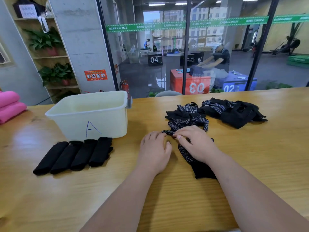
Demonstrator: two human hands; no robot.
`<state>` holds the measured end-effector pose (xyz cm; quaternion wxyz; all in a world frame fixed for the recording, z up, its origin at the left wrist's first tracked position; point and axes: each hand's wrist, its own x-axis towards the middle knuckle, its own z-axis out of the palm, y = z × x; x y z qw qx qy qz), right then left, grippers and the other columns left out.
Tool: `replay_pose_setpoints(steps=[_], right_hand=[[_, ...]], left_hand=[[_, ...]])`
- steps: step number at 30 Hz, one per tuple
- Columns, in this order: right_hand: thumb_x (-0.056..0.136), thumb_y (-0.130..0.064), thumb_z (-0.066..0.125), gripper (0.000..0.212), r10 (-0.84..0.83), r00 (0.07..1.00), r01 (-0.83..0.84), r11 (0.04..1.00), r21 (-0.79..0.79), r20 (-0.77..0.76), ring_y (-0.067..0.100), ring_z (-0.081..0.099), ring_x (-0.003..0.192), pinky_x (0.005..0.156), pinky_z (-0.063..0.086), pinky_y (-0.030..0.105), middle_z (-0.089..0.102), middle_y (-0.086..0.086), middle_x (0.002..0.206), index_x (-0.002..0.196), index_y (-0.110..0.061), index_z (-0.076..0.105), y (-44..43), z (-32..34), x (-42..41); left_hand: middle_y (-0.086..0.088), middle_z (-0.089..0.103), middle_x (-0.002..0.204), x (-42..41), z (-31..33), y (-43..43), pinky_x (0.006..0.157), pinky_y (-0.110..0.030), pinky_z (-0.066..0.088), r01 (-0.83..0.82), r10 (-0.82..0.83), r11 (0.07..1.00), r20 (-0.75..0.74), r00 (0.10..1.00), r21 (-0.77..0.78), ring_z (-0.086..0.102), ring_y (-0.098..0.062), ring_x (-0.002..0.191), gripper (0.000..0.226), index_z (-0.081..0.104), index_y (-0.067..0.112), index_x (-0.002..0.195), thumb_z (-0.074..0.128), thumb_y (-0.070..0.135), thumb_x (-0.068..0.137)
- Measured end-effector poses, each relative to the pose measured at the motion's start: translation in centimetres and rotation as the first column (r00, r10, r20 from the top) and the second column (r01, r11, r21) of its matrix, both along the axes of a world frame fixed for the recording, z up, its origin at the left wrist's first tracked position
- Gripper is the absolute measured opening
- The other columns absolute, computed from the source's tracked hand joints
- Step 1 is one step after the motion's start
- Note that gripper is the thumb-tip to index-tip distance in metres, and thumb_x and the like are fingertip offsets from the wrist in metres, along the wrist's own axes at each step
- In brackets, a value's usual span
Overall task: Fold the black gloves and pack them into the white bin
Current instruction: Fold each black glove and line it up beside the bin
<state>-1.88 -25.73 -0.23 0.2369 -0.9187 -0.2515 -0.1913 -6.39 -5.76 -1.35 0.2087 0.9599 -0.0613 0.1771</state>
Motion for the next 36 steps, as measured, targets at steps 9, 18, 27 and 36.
replay_pose_setpoints(steps=[9, 18, 27, 36], right_hand=[[0.105, -0.068, 0.022, 0.064, -0.298, 0.936, 0.242, 0.931, -0.274, -0.186, 0.024, 0.017, 0.158, 0.128, 0.018, 0.047, 0.029, -0.007, 0.170, 0.160, -0.039, 0.038, -0.3, -0.4, 0.1], [0.097, -0.035, 0.059, 0.038, 0.056, 0.991, -0.046, 0.996, 0.081, -0.122, 0.004, 0.045, 0.134, 0.116, 0.040, 0.039, 0.063, -0.023, 0.136, 0.133, -0.042, 0.069, -0.1, 1.0, -0.6], [0.080, -0.070, 0.066, 0.060, 0.012, 0.999, -0.014, 0.998, -0.067, -0.032, 0.011, 0.042, 0.134, 0.112, 0.039, 0.037, 0.055, -0.033, 0.141, 0.134, -0.042, 0.067, -0.5, 0.5, -0.4], [0.095, -0.046, 0.073, 0.020, -0.069, 0.997, 0.061, 0.971, 0.233, 0.023, 0.008, 0.066, 0.101, 0.093, 0.053, 0.033, 0.071, -0.019, 0.103, 0.108, -0.031, 0.077, 1.7, 3.1, -1.3]], left_hand=[[0.003, 0.052, 0.151, -0.2, 0.2, 0.2, 0.124, -0.043, 0.029, -0.031, 0.031, 0.998, -0.006, 1.000, -0.060, 0.037, -0.020, 0.146, 0.047, 0.055, 0.023, 0.148, 0.044, 0.037, 0.105], [0.006, 0.056, 0.146, -0.3, 0.6, 0.6, 0.119, -0.044, 0.036, 0.000, 0.010, 0.987, 0.058, 0.998, -0.160, 0.043, -0.019, 0.139, 0.053, 0.055, 0.025, 0.147, 0.056, 0.028, 0.095], [0.020, 0.063, 0.135, -0.7, 1.2, 0.9, 0.118, -0.041, 0.036, 0.000, -0.009, 0.943, -0.026, 1.000, -0.333, 0.045, -0.011, 0.132, 0.056, 0.050, 0.033, 0.148, 0.058, 0.019, 0.095], [0.012, 0.060, 0.140, -0.7, 1.6, 1.7, 0.115, -0.025, 0.036, 0.018, 0.093, 0.677, 0.110, 0.990, -0.736, 0.049, -0.003, 0.134, 0.043, 0.060, 0.028, 0.140, 0.040, 0.022, 0.102]])
